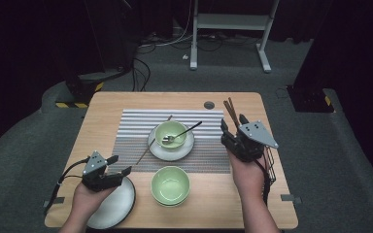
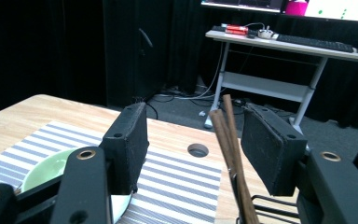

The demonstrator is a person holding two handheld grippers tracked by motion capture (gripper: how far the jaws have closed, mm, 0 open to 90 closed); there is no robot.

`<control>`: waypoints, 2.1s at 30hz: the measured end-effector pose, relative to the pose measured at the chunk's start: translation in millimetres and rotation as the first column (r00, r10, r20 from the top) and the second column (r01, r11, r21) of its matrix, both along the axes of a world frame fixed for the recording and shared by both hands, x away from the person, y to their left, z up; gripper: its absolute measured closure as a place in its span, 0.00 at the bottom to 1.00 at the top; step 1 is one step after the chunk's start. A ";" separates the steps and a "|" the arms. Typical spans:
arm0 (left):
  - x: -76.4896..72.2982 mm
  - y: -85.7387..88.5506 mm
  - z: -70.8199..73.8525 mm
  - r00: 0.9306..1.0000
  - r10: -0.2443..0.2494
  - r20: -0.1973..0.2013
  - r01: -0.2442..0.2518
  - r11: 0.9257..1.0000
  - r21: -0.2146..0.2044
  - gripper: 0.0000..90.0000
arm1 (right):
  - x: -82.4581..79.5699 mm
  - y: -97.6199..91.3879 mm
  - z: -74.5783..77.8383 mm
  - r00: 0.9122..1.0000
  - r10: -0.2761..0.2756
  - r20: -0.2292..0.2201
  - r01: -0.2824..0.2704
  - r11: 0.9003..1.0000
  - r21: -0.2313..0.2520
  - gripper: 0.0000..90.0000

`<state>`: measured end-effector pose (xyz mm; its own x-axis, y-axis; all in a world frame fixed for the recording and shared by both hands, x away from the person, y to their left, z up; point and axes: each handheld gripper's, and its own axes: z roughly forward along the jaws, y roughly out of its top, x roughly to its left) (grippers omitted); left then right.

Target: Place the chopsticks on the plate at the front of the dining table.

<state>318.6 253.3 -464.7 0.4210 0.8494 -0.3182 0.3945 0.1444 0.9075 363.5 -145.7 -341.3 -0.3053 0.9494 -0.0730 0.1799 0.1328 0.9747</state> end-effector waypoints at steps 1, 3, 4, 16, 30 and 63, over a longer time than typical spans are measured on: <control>-0.1 -0.4 -0.4 1.000 0.002 0.001 -0.002 1.000 -0.001 0.34 | 3.3 -1.5 -0.6 1.000 -0.006 0.000 0.006 1.000 -0.005 0.46; 0.0 -0.3 -0.4 1.000 0.003 0.001 -0.003 1.000 0.000 0.34 | 5.0 -2.0 -1.0 1.000 -0.010 -0.002 0.010 1.000 -0.005 0.47; 0.1 -0.1 -0.4 1.000 0.004 0.000 -0.004 1.000 -0.001 0.34 | 8.6 -3.4 -1.9 1.000 -0.016 -0.005 0.016 1.000 -0.006 0.47; 0.5 -0.4 -1.4 1.000 0.007 -0.001 -0.007 1.000 0.003 0.34 | 28.7 -9.0 -7.3 0.998 -0.053 -0.015 0.053 0.998 -0.024 0.52; 1.1 -1.8 -2.3 1.000 0.011 -0.002 -0.011 1.000 -0.002 0.34 | 42.8 -9.7 1.3 0.998 -0.069 -0.007 0.069 0.997 -0.039 0.58; 3.0 5.3 -3.4 1.000 0.028 -0.009 -0.028 1.000 -0.006 0.34 | 91.8 -5.7 -21.3 0.987 -0.125 -0.102 0.119 0.991 -0.065 0.76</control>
